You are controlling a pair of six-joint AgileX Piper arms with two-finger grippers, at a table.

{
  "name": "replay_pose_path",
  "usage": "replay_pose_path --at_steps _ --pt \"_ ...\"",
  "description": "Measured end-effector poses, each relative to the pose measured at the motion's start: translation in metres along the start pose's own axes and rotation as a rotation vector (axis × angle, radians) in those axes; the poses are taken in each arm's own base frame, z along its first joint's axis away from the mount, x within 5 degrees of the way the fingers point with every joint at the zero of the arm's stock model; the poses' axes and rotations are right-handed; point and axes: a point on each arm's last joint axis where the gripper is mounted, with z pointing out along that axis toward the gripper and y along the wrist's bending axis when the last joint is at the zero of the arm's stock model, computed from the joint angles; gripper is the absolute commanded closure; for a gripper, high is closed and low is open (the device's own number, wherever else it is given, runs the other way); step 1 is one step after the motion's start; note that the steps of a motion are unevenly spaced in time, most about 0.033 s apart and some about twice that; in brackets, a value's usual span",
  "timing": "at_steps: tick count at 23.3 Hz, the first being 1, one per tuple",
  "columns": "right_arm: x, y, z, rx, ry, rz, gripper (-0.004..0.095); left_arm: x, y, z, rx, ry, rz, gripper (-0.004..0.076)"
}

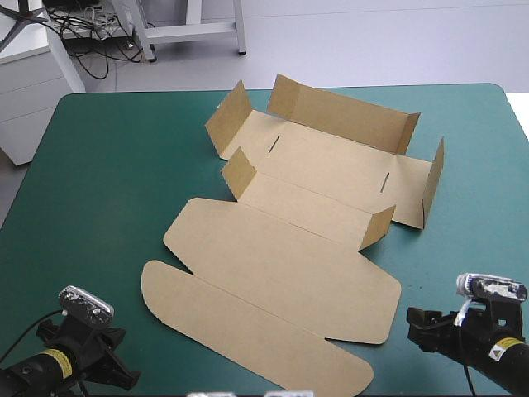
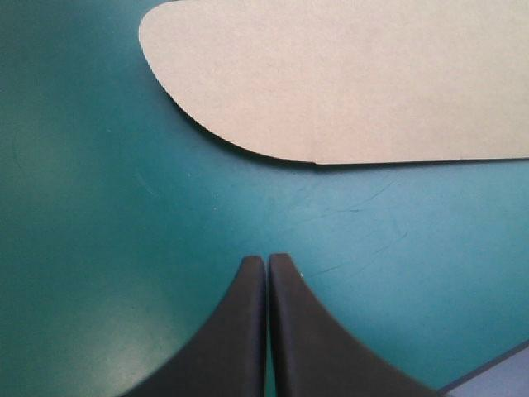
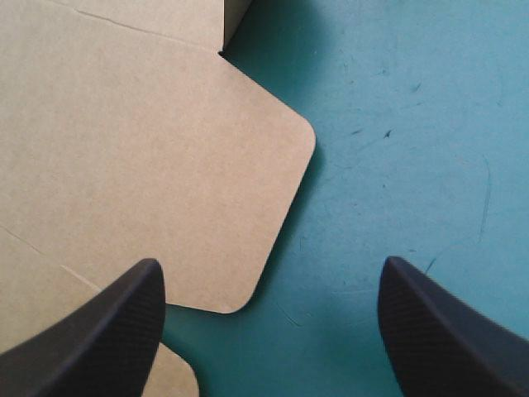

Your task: Fold the box

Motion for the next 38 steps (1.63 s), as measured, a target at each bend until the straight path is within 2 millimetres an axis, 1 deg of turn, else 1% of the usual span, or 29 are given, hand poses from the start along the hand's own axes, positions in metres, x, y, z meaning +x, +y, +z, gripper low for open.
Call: replay_pose_path --at_steps 2,3,5,8,14,19,20,22,27,28,29,31,35,36,38 --pt "-0.017 0.007 0.000 -0.034 0.015 0.036 0.0238 0.000 0.000 0.000 0.000 0.000 0.000 0.0734" --pt "-0.027 0.010 0.003 -0.056 0.028 0.060 0.0238 0.000 0.000 0.000 0.000 0.000 0.000 0.0734" --pt "-0.040 0.013 0.008 -0.077 0.039 0.087 0.0238 0.000 0.000 0.000 0.000 0.000 0.000 0.0734" --pt "-0.065 0.015 0.021 -0.085 0.034 0.122 0.0238 0.000 0.000 0.000 0.000 0.000 0.000 0.0734" --pt "-0.093 0.011 0.048 -0.062 0.021 0.160 0.0238 0.000 0.000 0.000 0.000 0.000 0.000 0.0734" --pt "-0.106 0.007 0.074 -0.054 0.073 0.206 0.0238 0.000 0.000 0.000 0.000 0.000 0.000 0.0734" --pt "-0.110 0.005 0.085 -0.047 0.085 0.223 0.0238 0.000 0.000 0.000 0.000 0.000 0.000 0.0734" --pt "-0.113 0.001 0.098 -0.033 0.090 0.237 0.0238 0.000 0.000 0.000 0.000 0.000 0.000 0.0734" --pt "-0.118 -0.008 0.129 0.001 0.124 0.273 0.0238 0.000 0.000 0.000 0.000 0.000 0.000 0.0734" --pt "-0.118 -0.011 0.142 0.008 0.142 0.297 0.0238 0.000 0.000 0.000 0.000 0.000 0.000 0.0734" --pt "-0.119 -0.012 0.147 0.005 0.148 0.306 0.0238 0.000 0.000 0.000 0.000 0.000 0.000 0.0734" --pt "-0.119 -0.015 0.170 -0.023 0.171 0.333 0.0238 0.000 0.000 0.000 0.000 0.000 0.000 0.0734" --pt "-0.121 -0.016 0.196 -0.084 0.179 0.337 0.0238 0.000 0.000 0.000 0.000 0.000 0.000 0.0734" --pt "-0.122 -0.016 0.199 -0.090 0.180 0.339 0.0244 0.000 0.000 0.000 0.000 0.000 0.000 0.0734" --pt "-0.128 -0.017 0.211 -0.103 0.184 0.344 0.0364 0.000 0.000 0.000 0.000 0.000 0.000 0.0734"
